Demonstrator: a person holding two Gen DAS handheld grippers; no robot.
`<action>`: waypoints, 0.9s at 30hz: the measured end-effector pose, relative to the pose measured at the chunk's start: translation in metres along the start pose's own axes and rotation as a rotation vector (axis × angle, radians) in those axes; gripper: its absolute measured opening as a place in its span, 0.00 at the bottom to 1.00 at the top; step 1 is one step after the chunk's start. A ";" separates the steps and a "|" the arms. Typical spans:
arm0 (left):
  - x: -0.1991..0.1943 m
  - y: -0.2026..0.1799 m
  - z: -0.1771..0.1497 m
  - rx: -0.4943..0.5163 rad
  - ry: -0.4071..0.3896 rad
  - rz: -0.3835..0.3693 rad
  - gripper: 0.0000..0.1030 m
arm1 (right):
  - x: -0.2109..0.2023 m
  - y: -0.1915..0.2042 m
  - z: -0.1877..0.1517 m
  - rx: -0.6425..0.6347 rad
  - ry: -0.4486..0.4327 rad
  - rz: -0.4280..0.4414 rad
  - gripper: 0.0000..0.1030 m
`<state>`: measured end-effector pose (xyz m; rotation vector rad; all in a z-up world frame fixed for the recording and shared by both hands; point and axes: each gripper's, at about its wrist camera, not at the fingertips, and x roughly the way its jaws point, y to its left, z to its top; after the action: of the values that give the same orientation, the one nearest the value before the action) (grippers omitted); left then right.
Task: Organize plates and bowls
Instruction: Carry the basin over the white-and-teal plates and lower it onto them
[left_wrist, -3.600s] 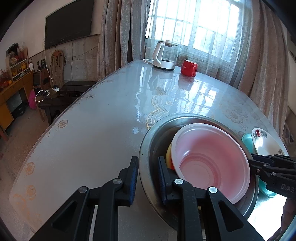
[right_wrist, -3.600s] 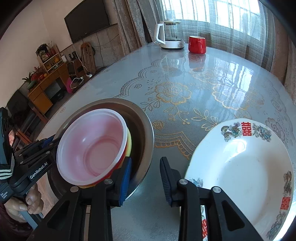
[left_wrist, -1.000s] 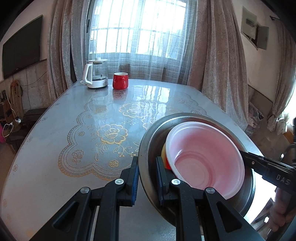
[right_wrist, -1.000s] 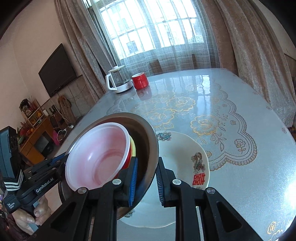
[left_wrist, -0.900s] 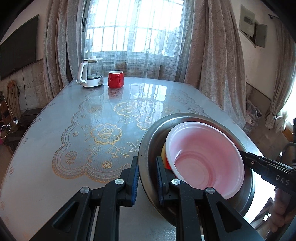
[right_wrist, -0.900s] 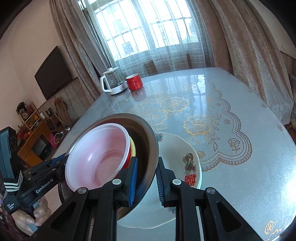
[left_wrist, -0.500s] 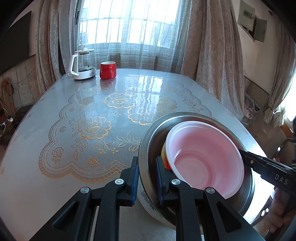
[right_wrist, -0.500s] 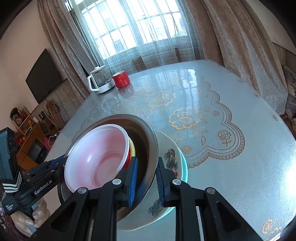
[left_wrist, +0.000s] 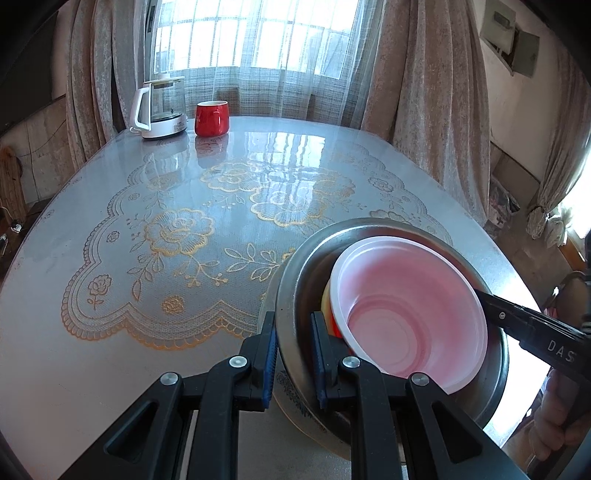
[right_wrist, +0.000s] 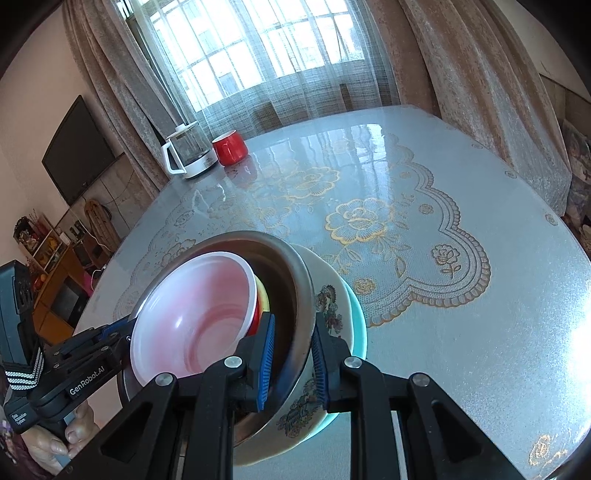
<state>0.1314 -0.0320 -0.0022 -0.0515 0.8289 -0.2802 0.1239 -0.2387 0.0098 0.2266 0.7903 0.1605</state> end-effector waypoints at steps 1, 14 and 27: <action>0.000 -0.001 0.000 0.003 -0.001 0.001 0.16 | 0.000 -0.001 0.000 0.000 -0.003 -0.004 0.20; 0.005 -0.004 0.001 0.005 -0.002 0.012 0.17 | 0.006 -0.006 -0.003 0.008 -0.002 -0.022 0.16; 0.001 -0.005 -0.002 0.009 -0.009 0.025 0.18 | 0.006 -0.008 -0.002 0.020 -0.005 -0.011 0.16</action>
<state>0.1288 -0.0371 -0.0035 -0.0335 0.8189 -0.2599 0.1274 -0.2443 0.0024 0.2419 0.7883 0.1415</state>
